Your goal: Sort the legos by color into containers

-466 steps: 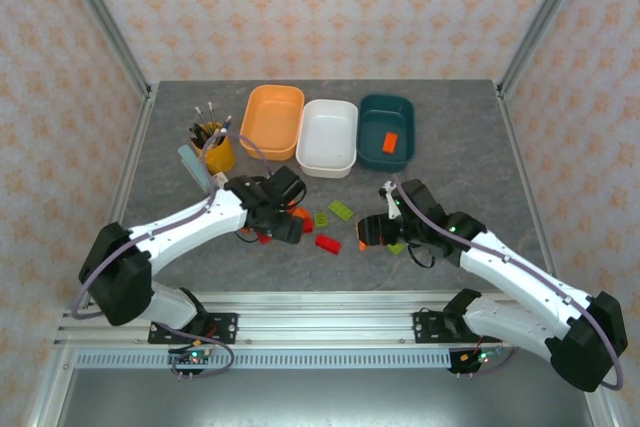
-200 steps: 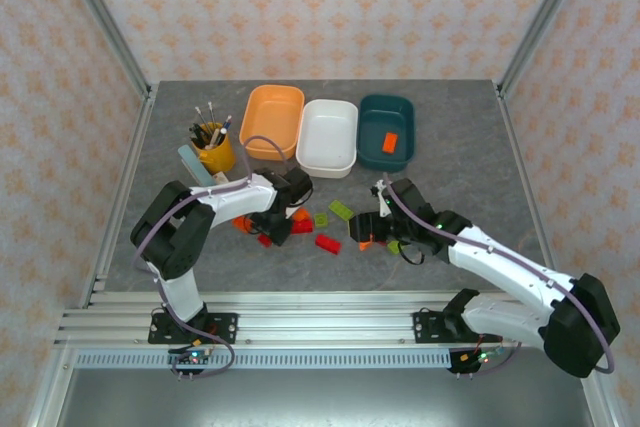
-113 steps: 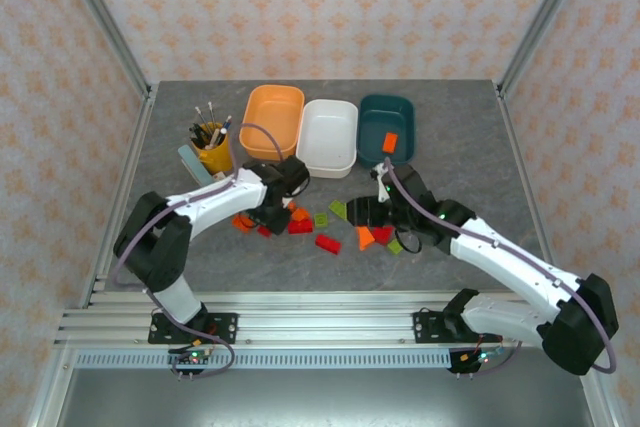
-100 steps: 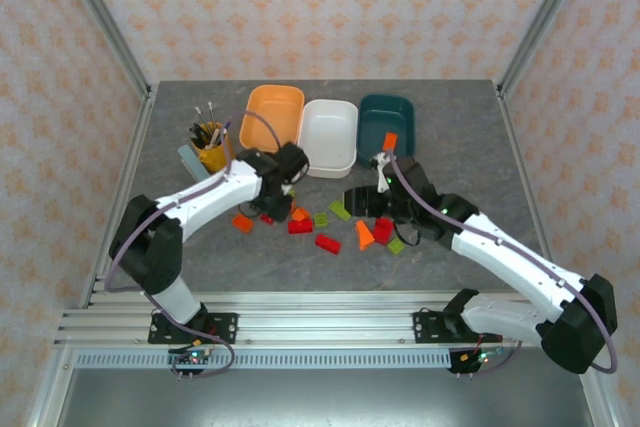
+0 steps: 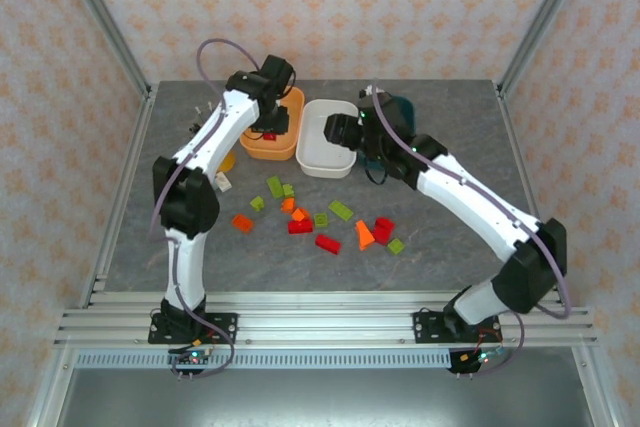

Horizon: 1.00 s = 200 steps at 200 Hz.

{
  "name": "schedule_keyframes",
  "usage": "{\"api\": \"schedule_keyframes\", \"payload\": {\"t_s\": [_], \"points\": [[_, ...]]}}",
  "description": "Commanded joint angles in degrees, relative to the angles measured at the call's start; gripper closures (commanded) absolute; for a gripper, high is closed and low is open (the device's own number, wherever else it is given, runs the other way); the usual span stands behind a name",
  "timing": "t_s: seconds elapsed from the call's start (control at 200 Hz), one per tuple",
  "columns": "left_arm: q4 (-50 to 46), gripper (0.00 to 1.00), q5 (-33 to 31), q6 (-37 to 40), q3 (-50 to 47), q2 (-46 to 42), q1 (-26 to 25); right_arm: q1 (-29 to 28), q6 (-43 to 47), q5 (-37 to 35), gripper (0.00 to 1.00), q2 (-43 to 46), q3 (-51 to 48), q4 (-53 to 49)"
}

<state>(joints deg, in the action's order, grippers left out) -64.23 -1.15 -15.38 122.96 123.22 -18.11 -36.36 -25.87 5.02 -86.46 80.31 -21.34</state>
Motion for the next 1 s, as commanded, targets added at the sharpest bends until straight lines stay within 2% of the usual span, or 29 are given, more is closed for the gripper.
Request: {"api": "schedule_keyframes", "payload": {"t_s": [0.0, 0.18, 0.52, 0.686, 0.856, 0.996], "points": [[-5.2, 0.71, -2.9, -2.1, 9.0, 6.6, 1.6, 1.5, -5.8, 1.2, 0.31, -3.4, 3.2, 1.4], [-5.5, 0.71, -2.2, -2.8, 17.0, 15.2, 3.5, 2.5, -8.1, 3.6, 0.31, -8.1, 5.8, 1.2], [-3.4, 0.65, -1.1, -2.7, 18.6, 21.4, 3.5, 2.7, -8.6, 5.4, 0.31, -10.0, 5.9, -1.1], [-3.7, 0.58, -0.1, -3.5, 18.6, 22.8, 3.5, 2.7, -7.3, 5.3, 0.31, -9.9, 6.2, -3.2], [-3.7, 0.45, 0.7, -3.5, 18.8, 22.4, 3.5, 2.7, -5.8, 5.0, 0.30, -9.8, 7.3, -7.0], [-3.9, 0.42, 0.8, -3.8, 19.4, 20.3, 3.5, 2.7, -3.8, 3.9, 0.30, -8.0, 7.1, -10.4]]}}
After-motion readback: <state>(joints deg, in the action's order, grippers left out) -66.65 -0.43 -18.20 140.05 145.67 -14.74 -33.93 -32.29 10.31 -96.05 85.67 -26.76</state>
